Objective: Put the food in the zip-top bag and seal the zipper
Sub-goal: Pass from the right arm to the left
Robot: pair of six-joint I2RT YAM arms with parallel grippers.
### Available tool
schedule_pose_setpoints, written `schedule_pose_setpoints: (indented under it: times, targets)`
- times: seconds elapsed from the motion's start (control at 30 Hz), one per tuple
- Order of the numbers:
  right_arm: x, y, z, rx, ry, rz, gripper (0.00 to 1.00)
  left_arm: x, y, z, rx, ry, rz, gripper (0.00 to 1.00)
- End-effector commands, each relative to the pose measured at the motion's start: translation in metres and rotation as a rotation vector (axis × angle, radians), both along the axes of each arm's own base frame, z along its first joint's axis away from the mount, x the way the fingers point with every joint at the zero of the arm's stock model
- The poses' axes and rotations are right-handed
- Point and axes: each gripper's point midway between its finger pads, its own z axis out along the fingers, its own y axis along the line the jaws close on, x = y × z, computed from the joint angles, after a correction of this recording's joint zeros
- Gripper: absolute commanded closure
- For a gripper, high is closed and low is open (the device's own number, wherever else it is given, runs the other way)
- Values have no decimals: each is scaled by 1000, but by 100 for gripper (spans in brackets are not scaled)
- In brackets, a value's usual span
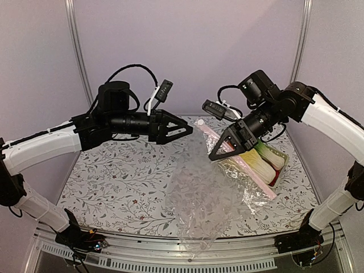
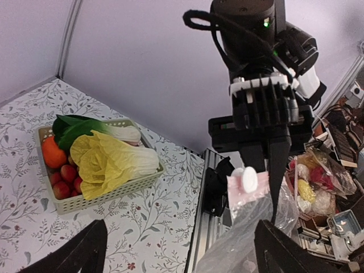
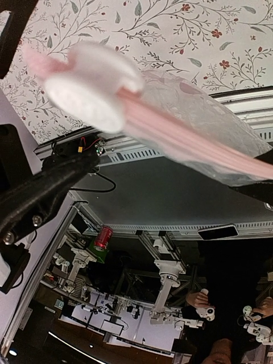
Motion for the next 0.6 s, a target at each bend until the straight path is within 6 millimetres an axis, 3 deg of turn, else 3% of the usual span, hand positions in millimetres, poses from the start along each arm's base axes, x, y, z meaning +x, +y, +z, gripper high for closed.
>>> schedule_pose_setpoints:
  times: [0.0,0.17,0.4,0.57]
  targets:
    - [-10,-5,18,46,-28,33,100,-28,-12,16,-57,-20,-133,15]
    - [-9,-5,13,29,-24,31,100,-36,-16,15,-58,-7,-165,32]
    - [-9,-5,11,26,-21,33,100,-41,-23,12,-55,5,-186,47]
    - [-8,-4,8,19,-17,33,100,-43,-24,15,-69,2,-190,52]
